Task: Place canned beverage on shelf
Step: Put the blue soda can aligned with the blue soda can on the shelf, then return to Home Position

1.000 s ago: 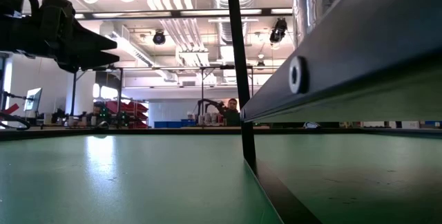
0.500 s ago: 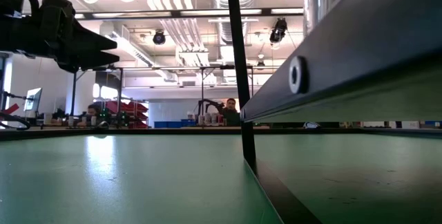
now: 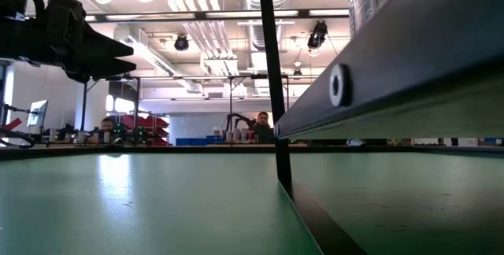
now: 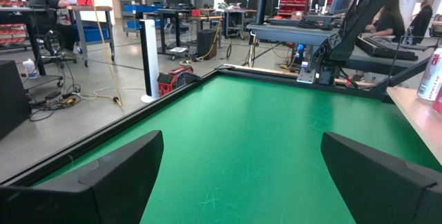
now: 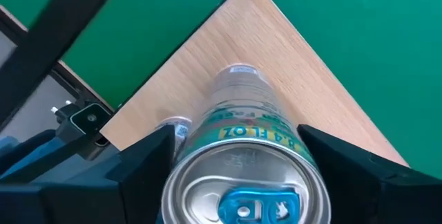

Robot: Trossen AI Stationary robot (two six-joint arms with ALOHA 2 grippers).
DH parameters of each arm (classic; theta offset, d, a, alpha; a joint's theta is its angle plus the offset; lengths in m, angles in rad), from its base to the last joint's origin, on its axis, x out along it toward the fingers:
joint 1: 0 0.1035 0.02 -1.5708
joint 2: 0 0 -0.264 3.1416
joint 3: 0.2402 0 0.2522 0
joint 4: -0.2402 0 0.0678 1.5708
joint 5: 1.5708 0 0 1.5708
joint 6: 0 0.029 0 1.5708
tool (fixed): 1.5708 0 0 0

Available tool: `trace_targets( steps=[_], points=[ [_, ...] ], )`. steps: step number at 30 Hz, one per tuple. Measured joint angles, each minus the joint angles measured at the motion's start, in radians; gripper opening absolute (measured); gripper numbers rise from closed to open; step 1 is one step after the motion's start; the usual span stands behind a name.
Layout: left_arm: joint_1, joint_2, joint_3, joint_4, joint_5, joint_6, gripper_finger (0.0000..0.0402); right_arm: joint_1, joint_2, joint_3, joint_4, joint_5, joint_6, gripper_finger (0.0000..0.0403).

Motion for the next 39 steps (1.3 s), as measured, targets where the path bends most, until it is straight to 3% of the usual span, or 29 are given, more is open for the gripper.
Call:
trace_targets(
  steps=[9,26,35,39],
  points=[
    [0.000,0.000,0.000,0.000,0.000,0.000,0.0378,0.000,0.000,0.010,0.011,0.037,-0.045,0.0314],
    [0.000,0.000,0.000,0.000,0.000,0.000,0.0378,0.000,-0.046,0.011,0.014,0.037,-0.056,0.0315],
    [0.000,0.000,0.000,0.000,0.000,0.000,0.0378,0.002,-0.157,0.010,-0.012,0.037,-0.061,0.0315],
    [0.000,0.000,0.000,0.000,0.000,0.000,0.0378,0.006,-0.241,-0.006,-0.043,0.051,-0.149,0.0315]
  ],
)
